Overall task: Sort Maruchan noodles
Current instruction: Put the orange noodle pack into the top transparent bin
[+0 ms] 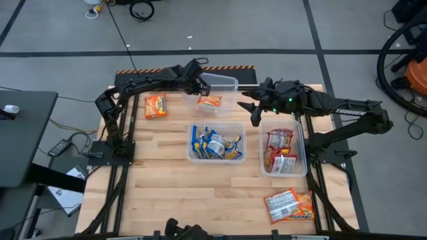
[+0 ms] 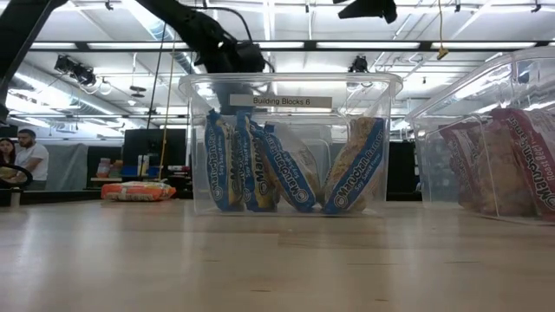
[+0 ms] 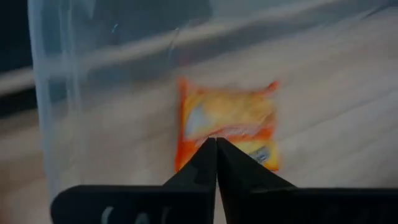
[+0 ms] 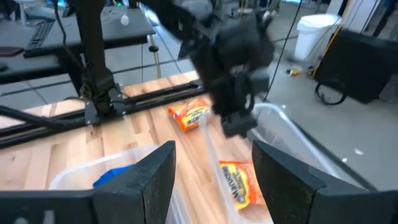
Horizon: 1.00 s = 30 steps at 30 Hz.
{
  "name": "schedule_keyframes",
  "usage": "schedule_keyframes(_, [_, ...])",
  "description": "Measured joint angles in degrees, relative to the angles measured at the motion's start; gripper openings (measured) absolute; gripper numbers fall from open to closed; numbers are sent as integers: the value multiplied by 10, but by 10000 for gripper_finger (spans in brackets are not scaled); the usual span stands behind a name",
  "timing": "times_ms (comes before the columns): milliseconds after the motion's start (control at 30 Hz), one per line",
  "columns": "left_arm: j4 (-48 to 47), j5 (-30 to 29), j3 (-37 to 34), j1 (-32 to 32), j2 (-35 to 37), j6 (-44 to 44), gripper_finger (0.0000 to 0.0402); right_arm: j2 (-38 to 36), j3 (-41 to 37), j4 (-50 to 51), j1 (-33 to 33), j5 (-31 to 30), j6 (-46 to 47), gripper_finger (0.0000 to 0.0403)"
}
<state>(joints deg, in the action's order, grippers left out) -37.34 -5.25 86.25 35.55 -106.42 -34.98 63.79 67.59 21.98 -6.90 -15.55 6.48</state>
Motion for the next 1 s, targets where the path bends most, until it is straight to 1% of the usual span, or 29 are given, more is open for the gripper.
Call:
schedule_keyframes(67, [-4, 0, 28, -2, 1, 13, 20, 0, 0, 21, 0, 6, 8, 217])
schedule_keyframes(167, [-57, -1, 95, -2, 4, 60, 21, 0, 0, 60, 0, 7, 26, 217])
schedule_keyframes(233, [-121, -10, 144, 1, 4, 93, 22, 0, 0, 88, 0, 7, 34, 217])
schedule_keyframes(333, [-248, -52, 204, 11, 5, 142, 27, 0, 0, 129, 0, 7, 56, 217])
schedule_keyframes(400, [-330, -80, 224, 25, 7, 168, 38, 0, 0, 150, 0, 7, 71, 217])
schedule_keyframes(467, [-392, -84, 224, 44, 15, 189, 56, 0, 0, 167, 2, 7, 87, 217])
schedule_keyframes(600, [-449, -74, 184, 89, 42, 185, 102, 0, 0, 194, 18, 8, 120, 217])
schedule_keyframes(667, [-443, -89, 150, 106, 55, 158, 126, 0, 0, 200, 27, 8, 133, 217])
schedule_keyframes(767, [-441, -115, 85, 120, 76, 153, 157, 0, 0, 201, 39, 8, 149, 217])
schedule_keyframes(900, [-426, -111, -21, 118, 91, 184, 182, 0, 0, 202, 54, 8, 154, 217])
schedule_keyframes(1000, [-423, -103, -94, 110, 100, 180, 187, 0, 0, 202, 60, 8, 144, 217])
